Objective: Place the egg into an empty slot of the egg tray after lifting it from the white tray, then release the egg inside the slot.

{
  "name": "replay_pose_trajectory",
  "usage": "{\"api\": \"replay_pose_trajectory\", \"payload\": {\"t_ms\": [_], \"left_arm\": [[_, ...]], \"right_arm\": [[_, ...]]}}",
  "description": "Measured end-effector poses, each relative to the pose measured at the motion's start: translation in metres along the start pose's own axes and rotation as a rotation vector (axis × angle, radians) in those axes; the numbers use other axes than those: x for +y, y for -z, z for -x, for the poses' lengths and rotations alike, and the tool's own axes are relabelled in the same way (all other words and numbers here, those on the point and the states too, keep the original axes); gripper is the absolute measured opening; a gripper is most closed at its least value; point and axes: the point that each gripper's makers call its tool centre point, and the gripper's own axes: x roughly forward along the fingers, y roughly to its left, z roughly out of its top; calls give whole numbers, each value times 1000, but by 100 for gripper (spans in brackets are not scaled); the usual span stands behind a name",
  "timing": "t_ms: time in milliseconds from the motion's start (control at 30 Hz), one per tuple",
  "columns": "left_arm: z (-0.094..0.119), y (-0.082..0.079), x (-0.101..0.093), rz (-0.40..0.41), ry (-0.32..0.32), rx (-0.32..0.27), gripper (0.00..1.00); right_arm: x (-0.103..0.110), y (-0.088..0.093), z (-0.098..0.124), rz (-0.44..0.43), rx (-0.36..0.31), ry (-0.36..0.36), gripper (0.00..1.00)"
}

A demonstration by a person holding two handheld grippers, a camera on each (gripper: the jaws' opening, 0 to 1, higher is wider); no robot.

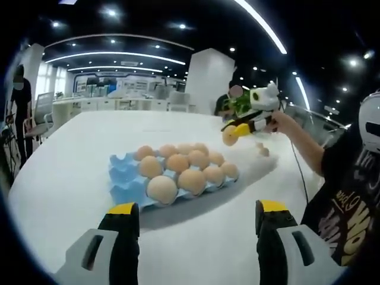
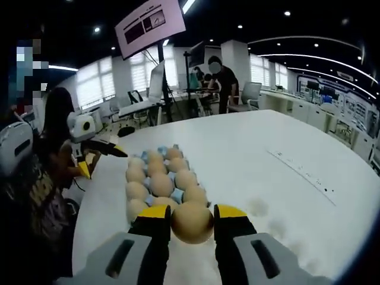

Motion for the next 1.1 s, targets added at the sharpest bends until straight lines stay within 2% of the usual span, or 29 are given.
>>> {"api": "replay_pose_trajectory", "payload": {"t_ms": [200,1100], "left_arm": [[1,2,0,5,-1,2,81],[4,7,3,20,-7,-4,81]], "right_arm": [[10,-10,-9,13,-14,-32,29],[49,-32,-56,61,-21,-165,29]]}}
